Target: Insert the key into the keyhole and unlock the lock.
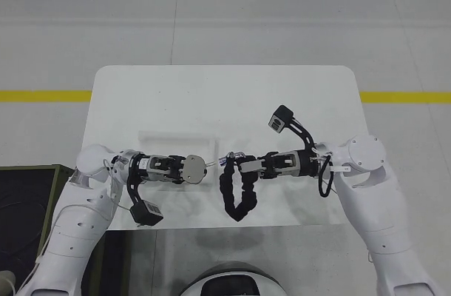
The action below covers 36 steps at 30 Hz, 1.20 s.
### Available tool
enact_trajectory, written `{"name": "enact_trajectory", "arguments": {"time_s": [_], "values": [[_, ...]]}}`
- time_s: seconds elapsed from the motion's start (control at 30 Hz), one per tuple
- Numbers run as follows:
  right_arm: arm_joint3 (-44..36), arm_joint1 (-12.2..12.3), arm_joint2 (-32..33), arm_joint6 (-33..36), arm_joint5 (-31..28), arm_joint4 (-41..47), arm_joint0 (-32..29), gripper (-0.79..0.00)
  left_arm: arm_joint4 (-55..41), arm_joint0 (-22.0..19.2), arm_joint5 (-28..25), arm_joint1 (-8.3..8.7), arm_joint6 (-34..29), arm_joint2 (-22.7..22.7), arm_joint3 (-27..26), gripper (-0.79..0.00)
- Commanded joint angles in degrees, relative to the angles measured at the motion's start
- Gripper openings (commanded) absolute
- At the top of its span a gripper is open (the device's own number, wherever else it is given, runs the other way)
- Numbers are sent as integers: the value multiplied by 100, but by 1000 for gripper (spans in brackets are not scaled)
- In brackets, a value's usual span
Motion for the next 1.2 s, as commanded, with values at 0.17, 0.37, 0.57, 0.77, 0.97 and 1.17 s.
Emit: {"name": "enact_trajectory", "arguments": {"time_s": [0.17,0.37,0.57,0.77,0.97,1.17], "values": [[14,24,-22,-26,-54,29,2,-785,116,6,10,7,-22,30,-46,-785],[8,44,-46,-29,-75,58,-8,-785,140,16,15,11,-56,32,-67,-785],[1,63,-78,-39,-78,69,-5,-785,151,34,18,14,-69,46,-111,-785],[-14,79,-114,-51,-82,91,0,-785,188,46,18,17,-98,66,-137,-785],[-8,90,-150,-73,-98,123,10,-785,199,63,12,22,-128,55,-150,-785],[-13,104,-180,-86,-96,132,26,-785,220,75,9,31,-133,37,-180,-785]]}}
